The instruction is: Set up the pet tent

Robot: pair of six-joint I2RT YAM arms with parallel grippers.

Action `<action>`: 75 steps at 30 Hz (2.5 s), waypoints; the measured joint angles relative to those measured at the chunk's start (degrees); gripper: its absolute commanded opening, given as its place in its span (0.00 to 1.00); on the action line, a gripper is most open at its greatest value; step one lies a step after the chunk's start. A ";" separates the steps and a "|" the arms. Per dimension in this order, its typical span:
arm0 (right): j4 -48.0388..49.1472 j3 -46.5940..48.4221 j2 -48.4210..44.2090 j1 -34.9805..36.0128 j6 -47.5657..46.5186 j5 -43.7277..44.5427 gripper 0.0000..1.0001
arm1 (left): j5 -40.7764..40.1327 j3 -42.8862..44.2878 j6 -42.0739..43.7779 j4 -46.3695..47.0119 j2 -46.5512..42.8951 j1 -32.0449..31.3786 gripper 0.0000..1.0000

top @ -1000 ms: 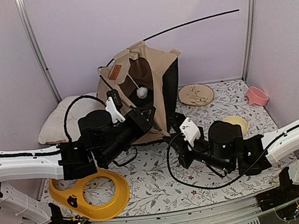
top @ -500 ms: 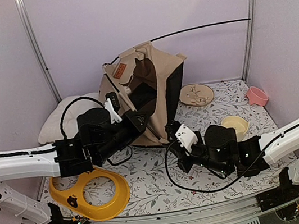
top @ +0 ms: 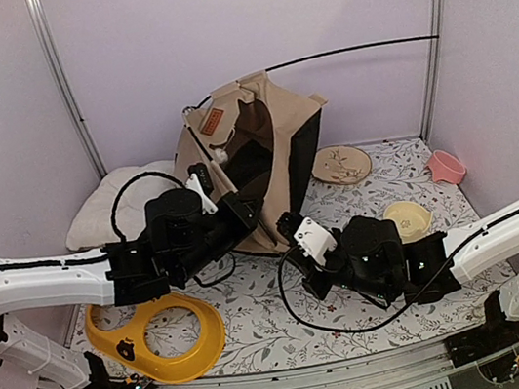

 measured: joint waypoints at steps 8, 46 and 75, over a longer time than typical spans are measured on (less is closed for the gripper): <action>-0.57 0.22 0.00 -0.11 1.14 -0.90 0.22 | 0.70 0.33 -0.24 0.48 2.89 -0.15 0.00; -6.84 2.23 -0.09 -0.63 5.99 4.83 0.05 | 0.96 2.23 1.25 1.44 5.77 -0.37 0.00; -10.54 3.45 -5.46 -6.12 9.01 -2.86 0.51 | 1.92 3.65 1.97 4.72 11.54 -1.99 0.00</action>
